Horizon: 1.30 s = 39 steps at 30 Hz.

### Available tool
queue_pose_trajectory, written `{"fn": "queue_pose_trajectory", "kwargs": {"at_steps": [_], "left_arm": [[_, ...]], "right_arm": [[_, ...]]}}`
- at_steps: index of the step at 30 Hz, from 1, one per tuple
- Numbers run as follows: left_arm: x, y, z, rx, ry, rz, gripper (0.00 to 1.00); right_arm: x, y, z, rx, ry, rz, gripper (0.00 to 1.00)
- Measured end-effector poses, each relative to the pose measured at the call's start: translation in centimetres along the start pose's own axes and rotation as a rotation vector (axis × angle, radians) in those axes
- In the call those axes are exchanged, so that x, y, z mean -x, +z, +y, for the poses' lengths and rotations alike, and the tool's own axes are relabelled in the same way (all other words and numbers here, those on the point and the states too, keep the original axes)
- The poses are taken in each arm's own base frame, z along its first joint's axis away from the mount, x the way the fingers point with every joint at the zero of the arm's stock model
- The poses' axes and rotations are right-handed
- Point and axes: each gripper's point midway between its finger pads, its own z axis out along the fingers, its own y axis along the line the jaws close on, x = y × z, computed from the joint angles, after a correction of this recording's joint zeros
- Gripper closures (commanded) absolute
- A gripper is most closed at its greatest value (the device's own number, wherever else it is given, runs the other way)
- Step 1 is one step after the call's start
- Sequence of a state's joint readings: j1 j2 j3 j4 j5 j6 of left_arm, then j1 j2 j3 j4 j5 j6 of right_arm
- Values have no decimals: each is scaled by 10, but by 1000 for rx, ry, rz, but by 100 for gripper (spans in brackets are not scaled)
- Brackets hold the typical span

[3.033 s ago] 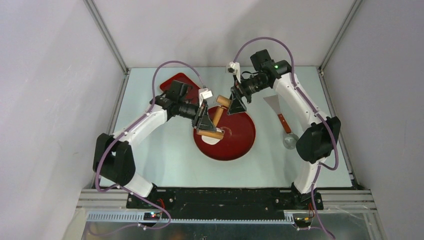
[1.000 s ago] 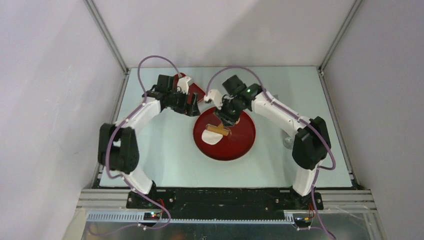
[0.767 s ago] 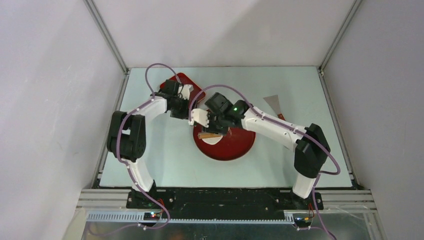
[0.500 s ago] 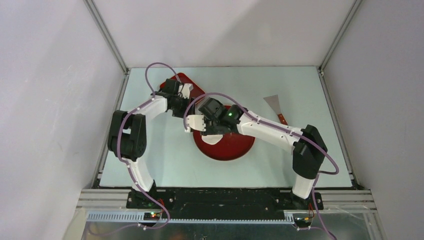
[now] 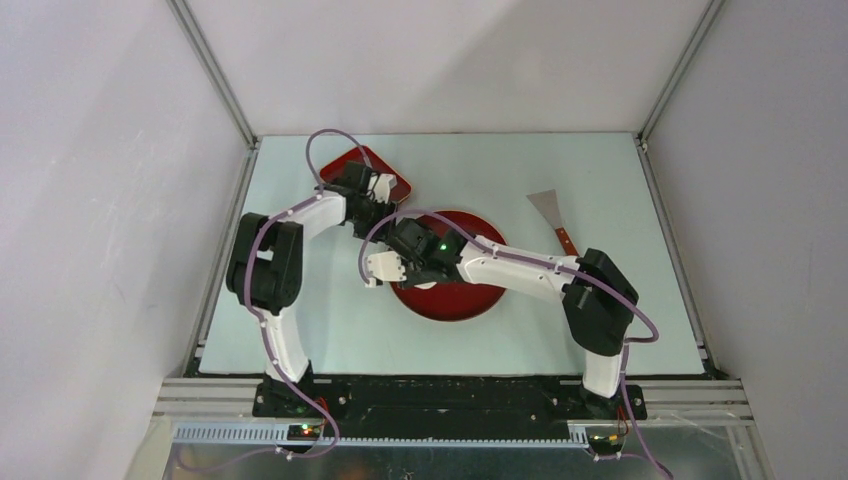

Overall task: Roll out the dumpling wrappers from the dough
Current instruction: Flatten out the dough on the work surface.

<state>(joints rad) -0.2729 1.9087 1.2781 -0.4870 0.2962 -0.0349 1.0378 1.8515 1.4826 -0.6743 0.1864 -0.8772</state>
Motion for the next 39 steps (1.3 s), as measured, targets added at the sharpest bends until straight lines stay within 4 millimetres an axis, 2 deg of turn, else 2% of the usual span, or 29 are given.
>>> {"fn": "queue_pose_trajectory", "kwargs": {"at_steps": [3,11,20,39], "left_arm": [[4,3,-3,13,17,2,51],[1,8,-3,42,25,25,63],[1,9,-9,37,23,39,78],[0,10,-11,40,19,51,82]], "right_arm": [[1,4,-5,-31,-2,2,100],[2,10,-8,-56,-9,2,100],[1,12,-1,-59,-18,-4,100],[-4,-3,25,-15,-57,-3,100]]}}
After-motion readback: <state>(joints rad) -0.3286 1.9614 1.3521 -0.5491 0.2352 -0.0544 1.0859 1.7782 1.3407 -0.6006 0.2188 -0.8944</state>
